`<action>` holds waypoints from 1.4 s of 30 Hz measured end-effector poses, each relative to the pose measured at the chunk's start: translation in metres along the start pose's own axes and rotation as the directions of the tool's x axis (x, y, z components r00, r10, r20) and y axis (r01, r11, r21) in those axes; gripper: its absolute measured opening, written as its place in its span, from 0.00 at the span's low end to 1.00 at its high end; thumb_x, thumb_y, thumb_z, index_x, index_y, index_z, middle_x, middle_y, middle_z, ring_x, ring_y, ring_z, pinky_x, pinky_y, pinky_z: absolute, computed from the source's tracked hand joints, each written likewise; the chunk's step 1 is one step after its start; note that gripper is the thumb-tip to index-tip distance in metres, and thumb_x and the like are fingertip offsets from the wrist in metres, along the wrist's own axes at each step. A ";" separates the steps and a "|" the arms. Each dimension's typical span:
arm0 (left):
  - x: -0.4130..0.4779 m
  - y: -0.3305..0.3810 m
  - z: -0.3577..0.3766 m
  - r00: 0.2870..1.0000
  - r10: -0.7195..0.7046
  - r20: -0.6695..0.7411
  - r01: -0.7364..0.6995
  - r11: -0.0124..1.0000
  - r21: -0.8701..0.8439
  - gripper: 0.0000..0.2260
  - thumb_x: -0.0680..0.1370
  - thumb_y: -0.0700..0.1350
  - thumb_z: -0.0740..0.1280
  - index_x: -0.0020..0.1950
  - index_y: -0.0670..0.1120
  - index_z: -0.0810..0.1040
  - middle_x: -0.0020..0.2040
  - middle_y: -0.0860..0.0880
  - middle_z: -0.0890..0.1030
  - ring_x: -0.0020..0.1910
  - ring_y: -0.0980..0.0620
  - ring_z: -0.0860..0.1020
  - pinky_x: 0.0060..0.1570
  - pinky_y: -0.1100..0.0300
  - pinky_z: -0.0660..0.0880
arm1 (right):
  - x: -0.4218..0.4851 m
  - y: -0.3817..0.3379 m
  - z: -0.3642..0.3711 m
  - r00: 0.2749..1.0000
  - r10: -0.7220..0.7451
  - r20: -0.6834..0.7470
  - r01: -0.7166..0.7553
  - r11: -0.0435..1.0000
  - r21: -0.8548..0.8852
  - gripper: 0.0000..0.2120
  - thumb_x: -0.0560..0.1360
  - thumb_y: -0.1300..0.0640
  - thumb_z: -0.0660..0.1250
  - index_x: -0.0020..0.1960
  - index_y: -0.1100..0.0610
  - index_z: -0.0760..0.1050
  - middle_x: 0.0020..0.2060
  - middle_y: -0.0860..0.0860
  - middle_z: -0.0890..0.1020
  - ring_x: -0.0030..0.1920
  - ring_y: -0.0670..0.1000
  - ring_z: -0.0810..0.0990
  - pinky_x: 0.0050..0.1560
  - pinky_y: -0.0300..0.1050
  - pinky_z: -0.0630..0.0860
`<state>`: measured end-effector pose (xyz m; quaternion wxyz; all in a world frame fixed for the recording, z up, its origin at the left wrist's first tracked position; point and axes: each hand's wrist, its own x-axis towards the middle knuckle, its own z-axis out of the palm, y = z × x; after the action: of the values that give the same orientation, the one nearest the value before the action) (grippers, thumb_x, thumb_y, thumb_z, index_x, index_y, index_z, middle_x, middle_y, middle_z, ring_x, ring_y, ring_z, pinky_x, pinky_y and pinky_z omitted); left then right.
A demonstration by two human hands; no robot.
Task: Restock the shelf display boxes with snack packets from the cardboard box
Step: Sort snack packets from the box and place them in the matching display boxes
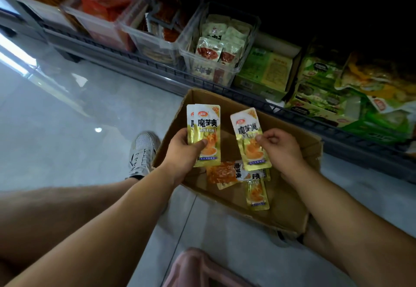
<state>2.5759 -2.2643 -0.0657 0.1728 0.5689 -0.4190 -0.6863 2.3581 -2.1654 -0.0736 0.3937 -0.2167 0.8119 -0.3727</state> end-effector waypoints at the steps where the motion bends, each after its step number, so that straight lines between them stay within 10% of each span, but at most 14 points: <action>1: -0.001 0.000 0.002 1.000 -0.003 0.012 0.003 1.000 -0.009 0.12 0.81 0.39 0.70 0.64 0.47 0.77 0.53 0.48 0.87 0.47 0.50 0.87 0.49 0.49 0.84 | -0.003 -0.008 0.002 0.998 0.038 0.055 -0.045 0.988 0.147 0.04 0.77 0.56 0.72 0.48 0.56 0.79 0.43 0.52 0.87 0.44 0.52 0.86 0.49 0.50 0.82; 11: -0.005 0.005 0.013 0.980 0.014 0.199 0.010 0.993 -0.117 0.17 0.78 0.37 0.72 0.66 0.42 0.76 0.56 0.44 0.87 0.54 0.44 0.86 0.53 0.48 0.83 | -0.011 -0.025 0.033 0.949 0.056 0.309 -0.136 0.959 0.247 0.09 0.76 0.55 0.72 0.51 0.61 0.79 0.46 0.56 0.86 0.45 0.56 0.86 0.49 0.54 0.84; 25: 0.014 -0.008 -0.003 0.998 -0.045 0.053 0.046 0.999 -0.007 0.16 0.78 0.40 0.73 0.66 0.46 0.77 0.54 0.48 0.87 0.50 0.48 0.87 0.49 0.50 0.84 | 0.034 0.112 0.035 0.920 0.389 -0.057 -0.387 0.873 -0.298 0.21 0.73 0.54 0.76 0.63 0.60 0.77 0.62 0.59 0.80 0.61 0.61 0.79 0.59 0.50 0.76; 42: 0.012 -0.006 -0.002 1.000 -0.011 0.024 0.011 1.000 0.009 0.15 0.79 0.40 0.72 0.65 0.47 0.77 0.54 0.49 0.87 0.48 0.51 0.87 0.43 0.56 0.83 | 0.031 0.088 0.030 0.946 0.323 -0.028 -0.324 0.946 -0.018 0.06 0.79 0.59 0.70 0.45 0.51 0.74 0.49 0.53 0.84 0.46 0.54 0.83 0.50 0.51 0.81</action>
<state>2.5754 -2.2703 -0.0779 0.1614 0.5634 -0.4210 -0.6923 2.3580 -2.1430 -0.1691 0.4370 -0.0804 0.8453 -0.2967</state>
